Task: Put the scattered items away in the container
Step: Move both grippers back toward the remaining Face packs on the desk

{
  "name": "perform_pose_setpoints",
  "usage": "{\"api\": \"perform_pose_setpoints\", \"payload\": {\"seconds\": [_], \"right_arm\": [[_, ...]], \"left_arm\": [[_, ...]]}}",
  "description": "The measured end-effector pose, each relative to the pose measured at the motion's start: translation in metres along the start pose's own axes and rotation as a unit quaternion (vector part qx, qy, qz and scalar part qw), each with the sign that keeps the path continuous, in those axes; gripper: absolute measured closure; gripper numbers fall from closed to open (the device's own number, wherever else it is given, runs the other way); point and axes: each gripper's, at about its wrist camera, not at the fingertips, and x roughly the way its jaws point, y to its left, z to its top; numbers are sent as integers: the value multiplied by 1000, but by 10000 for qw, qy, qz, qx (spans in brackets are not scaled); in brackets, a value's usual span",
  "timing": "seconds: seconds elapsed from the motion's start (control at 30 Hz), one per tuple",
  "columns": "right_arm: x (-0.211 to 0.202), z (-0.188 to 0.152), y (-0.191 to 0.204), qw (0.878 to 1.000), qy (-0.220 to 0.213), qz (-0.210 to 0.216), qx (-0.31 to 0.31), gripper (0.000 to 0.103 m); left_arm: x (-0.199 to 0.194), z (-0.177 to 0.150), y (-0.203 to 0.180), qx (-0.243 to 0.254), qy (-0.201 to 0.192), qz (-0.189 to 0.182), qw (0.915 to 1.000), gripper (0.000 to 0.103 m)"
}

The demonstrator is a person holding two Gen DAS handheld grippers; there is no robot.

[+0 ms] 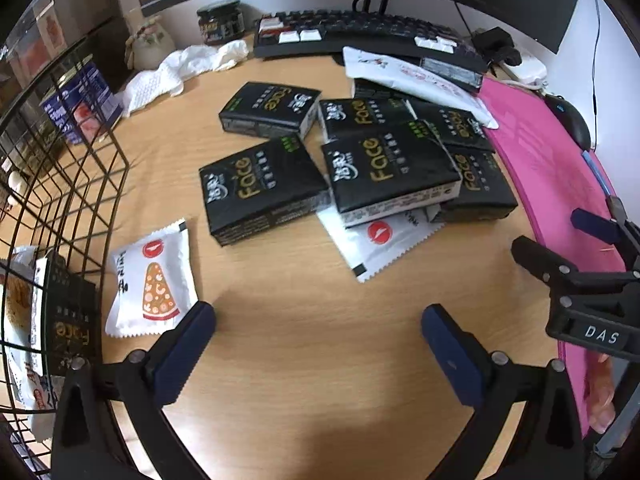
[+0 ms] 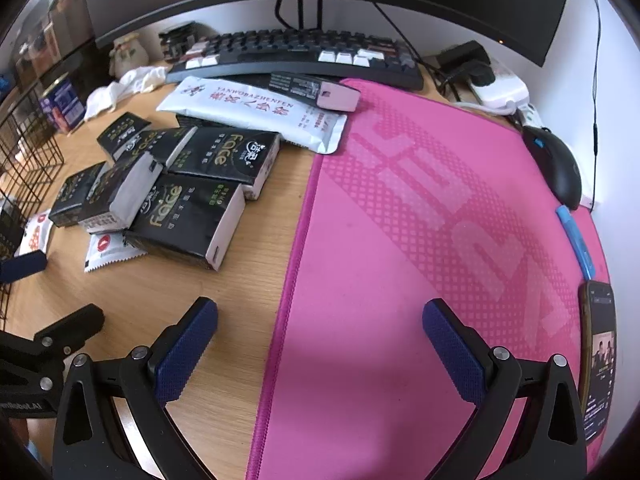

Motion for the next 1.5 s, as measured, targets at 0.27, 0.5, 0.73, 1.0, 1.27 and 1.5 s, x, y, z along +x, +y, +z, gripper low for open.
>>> {"api": "perform_pose_setpoints", "payload": {"seconds": [0.27,0.5,0.73,1.0,1.27,1.5], "right_arm": [[1,2,4,9999,51,60,-105,0],[-3,5,2,9999,12,138,-94,0],[-9,15,5,9993,-119,269,-221,0],[-13,42,-5,9988,-329,332,-163,0],[4,91,28,9956,-495,400,-683,0],[19,98,57,9930,-375,309,-1074,0]], "left_arm": [[-26,7,0,119,-397,-118,9991,1],[-30,17,23,-479,-468,-383,9970,1],[-24,30,28,-582,-440,-294,9969,1],[-14,28,16,-275,-281,26,9992,1],[0,25,27,-525,-63,-76,9986,1],[4,29,40,-704,-87,-72,9975,1]]}}
